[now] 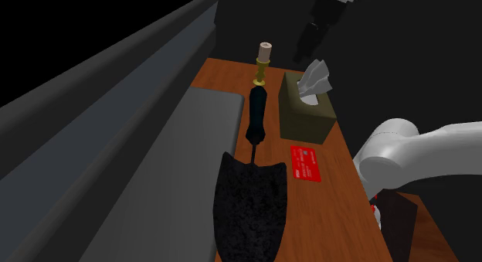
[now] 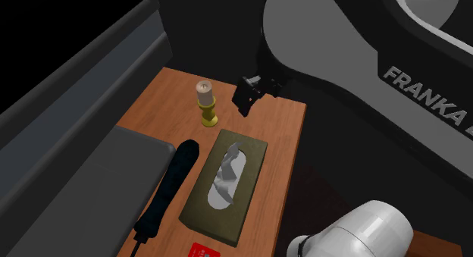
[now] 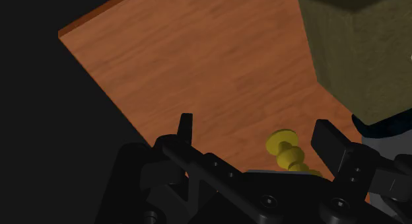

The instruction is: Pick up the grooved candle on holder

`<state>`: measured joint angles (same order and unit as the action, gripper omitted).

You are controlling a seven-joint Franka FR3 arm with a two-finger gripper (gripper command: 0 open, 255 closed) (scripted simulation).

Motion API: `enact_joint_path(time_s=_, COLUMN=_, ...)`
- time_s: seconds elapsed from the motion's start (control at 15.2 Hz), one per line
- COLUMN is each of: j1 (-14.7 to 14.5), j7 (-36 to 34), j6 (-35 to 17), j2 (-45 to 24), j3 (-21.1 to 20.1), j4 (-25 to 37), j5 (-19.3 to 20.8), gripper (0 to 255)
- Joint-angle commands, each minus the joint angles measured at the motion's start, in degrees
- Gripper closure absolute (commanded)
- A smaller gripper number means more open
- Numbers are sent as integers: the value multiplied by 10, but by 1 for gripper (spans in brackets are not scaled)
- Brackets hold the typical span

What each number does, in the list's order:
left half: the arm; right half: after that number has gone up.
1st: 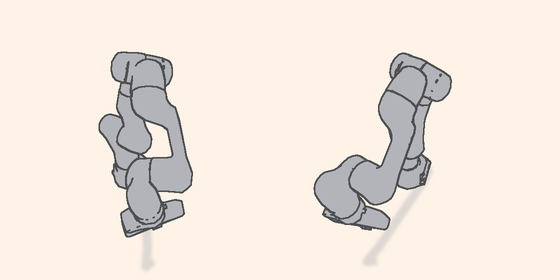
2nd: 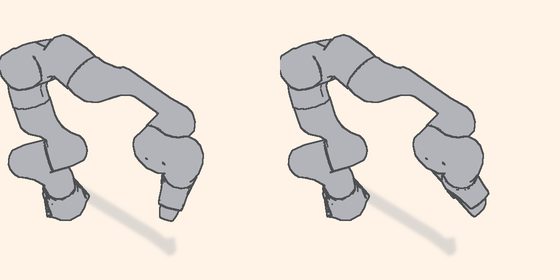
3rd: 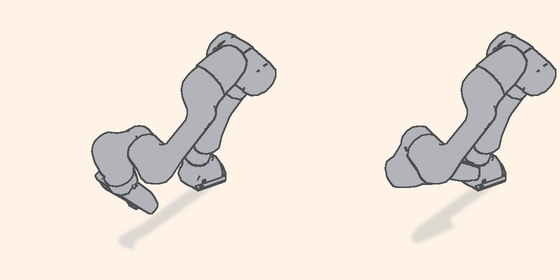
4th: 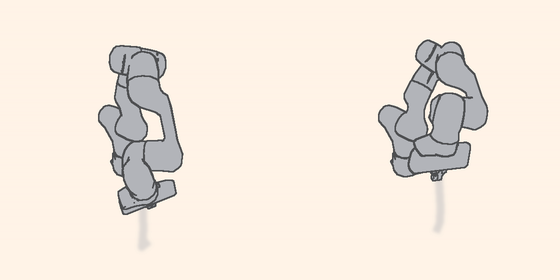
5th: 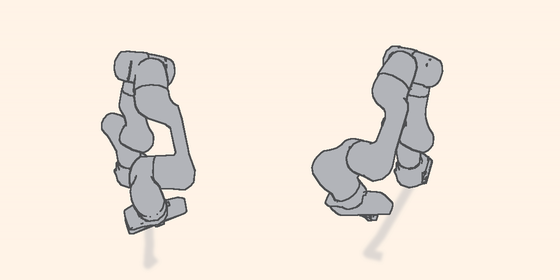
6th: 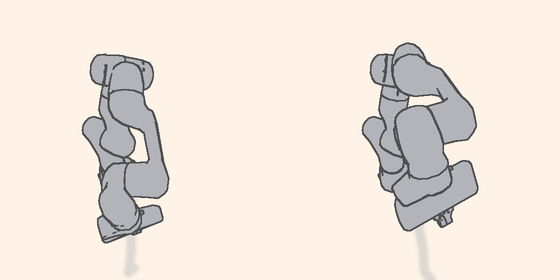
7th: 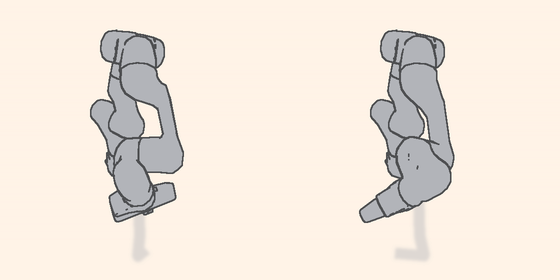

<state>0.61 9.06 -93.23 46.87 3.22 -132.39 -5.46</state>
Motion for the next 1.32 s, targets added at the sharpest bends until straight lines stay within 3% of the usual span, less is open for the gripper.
enact_joint_path(time_s=0.0, j1=0, j7=0, j6=0, j2=0, j3=0, j4=0, j5=0, gripper=0)
enact_joint_path(time_s=0.59, j1=-15, j7=-116, j6=91, j2=-211, j3=-109, j4=242, j5=13, gripper=0)
enact_joint_path(time_s=1.25, j1=-17, j7=-117, j6=37, j2=-199, j3=-113, j4=173, j5=11, gripper=0)
